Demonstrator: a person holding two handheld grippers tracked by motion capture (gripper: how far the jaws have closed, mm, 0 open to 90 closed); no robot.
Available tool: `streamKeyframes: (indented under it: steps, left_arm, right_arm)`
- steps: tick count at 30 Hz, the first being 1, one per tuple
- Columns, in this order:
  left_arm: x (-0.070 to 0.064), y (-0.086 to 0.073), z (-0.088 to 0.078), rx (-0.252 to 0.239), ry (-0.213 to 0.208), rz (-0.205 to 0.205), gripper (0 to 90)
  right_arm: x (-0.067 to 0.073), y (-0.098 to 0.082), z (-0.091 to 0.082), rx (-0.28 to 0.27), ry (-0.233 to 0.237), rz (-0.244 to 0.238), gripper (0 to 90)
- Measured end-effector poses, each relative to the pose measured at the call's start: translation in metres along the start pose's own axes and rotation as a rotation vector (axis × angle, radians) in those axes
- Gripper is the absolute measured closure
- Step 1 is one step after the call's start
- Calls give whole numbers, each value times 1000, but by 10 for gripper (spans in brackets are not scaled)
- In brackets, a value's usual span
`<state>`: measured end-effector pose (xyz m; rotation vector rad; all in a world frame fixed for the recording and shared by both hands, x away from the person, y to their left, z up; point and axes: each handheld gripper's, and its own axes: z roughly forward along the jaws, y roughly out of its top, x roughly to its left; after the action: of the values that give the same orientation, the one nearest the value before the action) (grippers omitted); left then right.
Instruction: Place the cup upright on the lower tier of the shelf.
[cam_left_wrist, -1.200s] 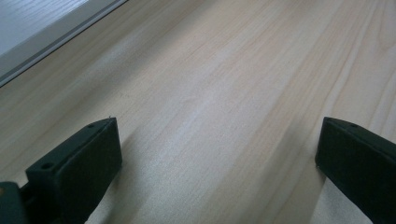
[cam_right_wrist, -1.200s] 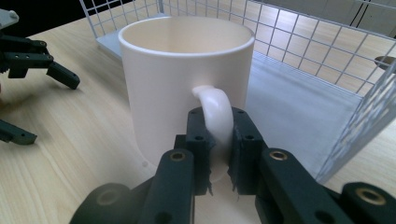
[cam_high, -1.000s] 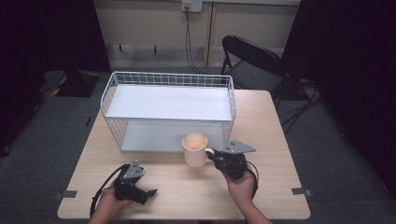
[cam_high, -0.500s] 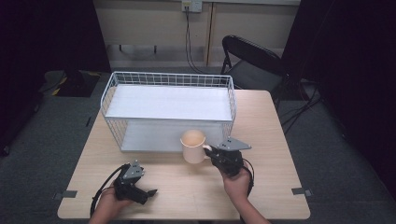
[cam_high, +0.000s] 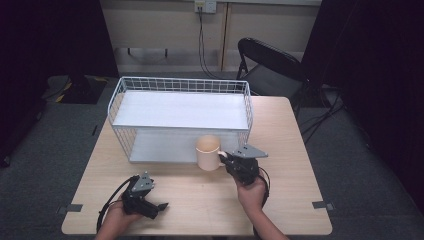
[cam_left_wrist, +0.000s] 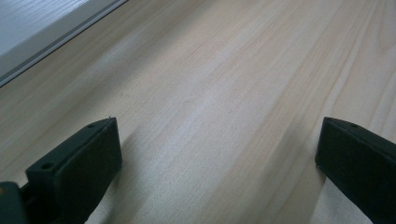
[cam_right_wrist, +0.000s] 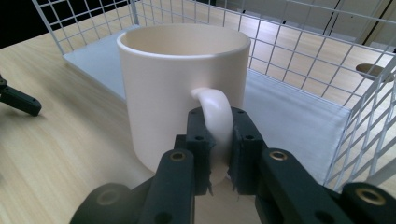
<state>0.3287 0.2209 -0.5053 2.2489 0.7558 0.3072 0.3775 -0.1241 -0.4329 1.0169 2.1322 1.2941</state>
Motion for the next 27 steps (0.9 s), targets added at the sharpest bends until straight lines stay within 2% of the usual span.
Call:
streamKeyframes:
  steps: [27]
  left_arm:
    - [0,0,0,0,0,0,0]
  right_arm:
    - [4,-1,20,-10,-64,-2,806]
